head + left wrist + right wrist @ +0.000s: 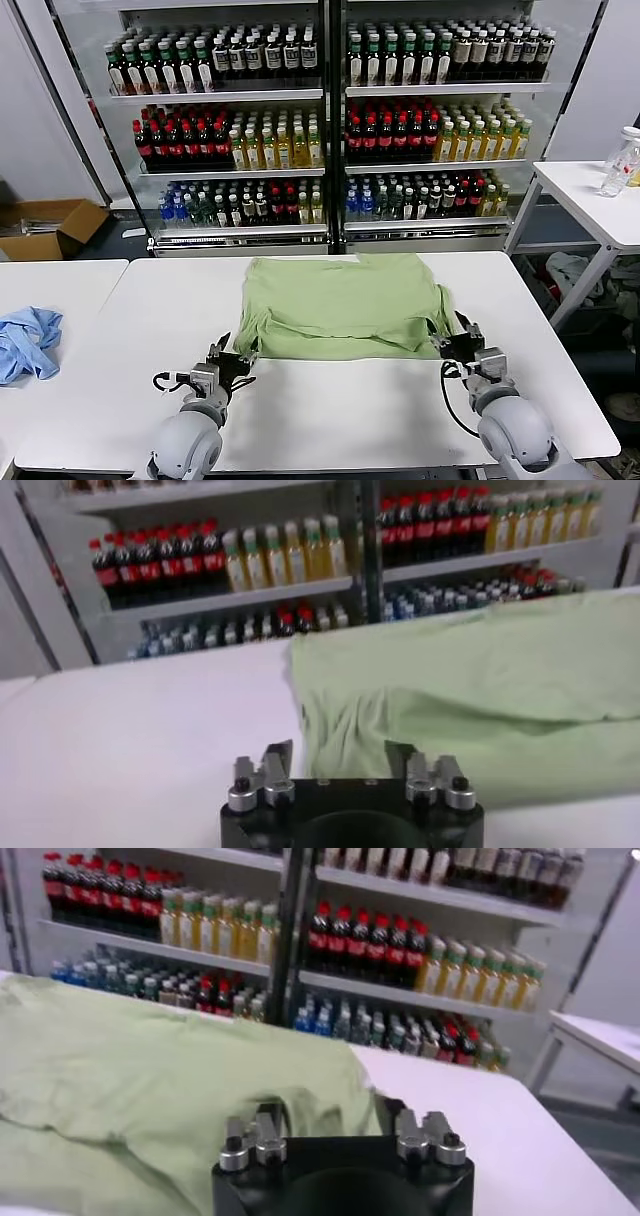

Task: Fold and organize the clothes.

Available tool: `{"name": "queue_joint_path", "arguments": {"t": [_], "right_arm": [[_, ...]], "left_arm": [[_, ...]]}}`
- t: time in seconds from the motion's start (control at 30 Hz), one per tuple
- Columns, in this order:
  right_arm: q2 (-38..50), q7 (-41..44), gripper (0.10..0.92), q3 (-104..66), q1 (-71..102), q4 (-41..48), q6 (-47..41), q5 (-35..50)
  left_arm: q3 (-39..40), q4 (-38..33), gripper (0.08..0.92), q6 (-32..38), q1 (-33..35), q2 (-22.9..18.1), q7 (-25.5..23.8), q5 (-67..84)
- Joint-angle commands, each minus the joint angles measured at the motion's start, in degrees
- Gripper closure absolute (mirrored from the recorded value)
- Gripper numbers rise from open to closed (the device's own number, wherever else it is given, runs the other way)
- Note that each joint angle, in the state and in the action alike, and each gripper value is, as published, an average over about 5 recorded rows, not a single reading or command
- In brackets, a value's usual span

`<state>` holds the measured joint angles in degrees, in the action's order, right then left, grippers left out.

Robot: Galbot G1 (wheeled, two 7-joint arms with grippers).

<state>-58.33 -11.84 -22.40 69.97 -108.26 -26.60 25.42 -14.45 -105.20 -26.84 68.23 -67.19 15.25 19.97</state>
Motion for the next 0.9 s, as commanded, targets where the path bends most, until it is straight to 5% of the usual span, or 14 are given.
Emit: {"name": "queue_joint_path", "arguments": {"t": [0.03,0.2,0.57,0.9], "right_arm": [[-0.30,-0.73,0.227,-0.73,-0.22,4.86,-5.20,4.94],[-0.84,-0.52,0.288,2.94,-2.95,7.31,-5.89,5.99],[0.59,0.85,0.609,4.33,-2.89,6.65,-4.70,6.93],[4.81,1.07,0.875,-4.17,11.59,-6.12,-1.02,6.37]], "left_arm": [[0.75,8.34,0.311,-0.37,-4.39,-0.54,1.28,2.09],[1.40,9.10,0.272,-0.51,-4.98,-0.17,1.00,2.92],[0.46,5.74,0.587,-0.81,-2.20,0.46,-0.73,6.41],[-5.19,-11.40,0.867,-1.06,13.12,-2.19,-0.44,4.22]]}}
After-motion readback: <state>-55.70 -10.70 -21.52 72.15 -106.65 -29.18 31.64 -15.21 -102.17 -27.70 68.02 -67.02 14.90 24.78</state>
